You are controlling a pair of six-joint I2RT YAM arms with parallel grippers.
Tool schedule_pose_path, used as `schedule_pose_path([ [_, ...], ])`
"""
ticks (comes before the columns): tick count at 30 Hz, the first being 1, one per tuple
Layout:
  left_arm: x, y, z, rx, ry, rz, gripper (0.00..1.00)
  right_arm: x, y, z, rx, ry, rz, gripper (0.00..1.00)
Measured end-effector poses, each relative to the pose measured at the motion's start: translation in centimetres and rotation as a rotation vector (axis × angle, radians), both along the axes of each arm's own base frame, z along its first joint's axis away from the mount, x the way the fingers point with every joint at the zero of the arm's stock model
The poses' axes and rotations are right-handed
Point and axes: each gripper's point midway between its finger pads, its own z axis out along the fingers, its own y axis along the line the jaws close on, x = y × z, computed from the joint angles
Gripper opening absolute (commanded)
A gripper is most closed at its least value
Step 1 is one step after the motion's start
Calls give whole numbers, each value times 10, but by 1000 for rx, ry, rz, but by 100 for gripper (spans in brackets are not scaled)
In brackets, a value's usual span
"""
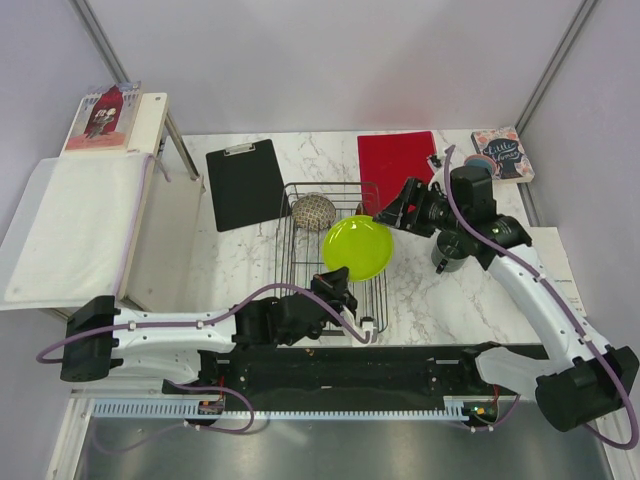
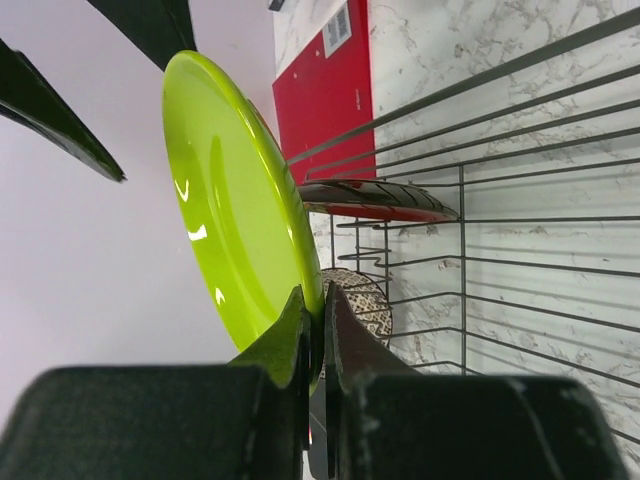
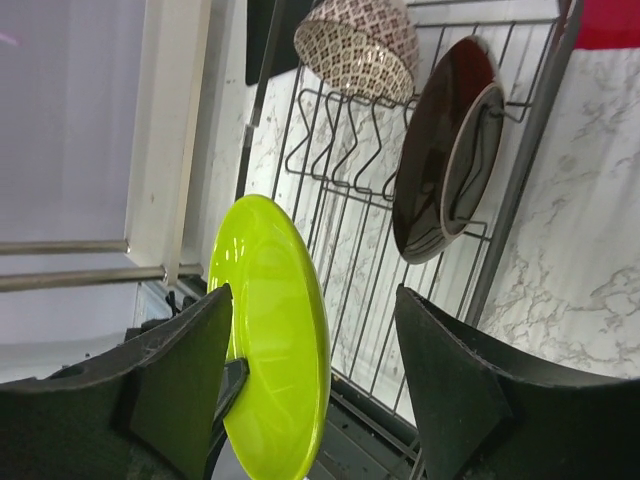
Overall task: Unload the mixed dishes from the dish rack
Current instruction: Place the plate at the center of the board.
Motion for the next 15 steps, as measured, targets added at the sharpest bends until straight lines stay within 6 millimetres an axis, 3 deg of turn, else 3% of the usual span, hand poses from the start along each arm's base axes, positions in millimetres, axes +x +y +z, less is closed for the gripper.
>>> schedule_pose_path([
  [3,0,-1,4,-7,-14,-5,2,-6,12,-7,-9,15,50,69],
  [6,1,-2,6,-6,-27,-10,2,-11,21,-13,-24,26,92,57],
  [10,1,-2,7,-1,-35,-12,2,-17,27,-16,-44,18,130,28],
  [12,1,-2,7,-1,-35,-13,2,-17,26,-18,-55,16,130,20],
  [14,1,-2,7,-2,-36,-12,2,-16,23,-21,-67,21,116,2],
  [15,1,-2,6,-1,-33,-11,2,-16,23,-21,-66,20,110,0],
])
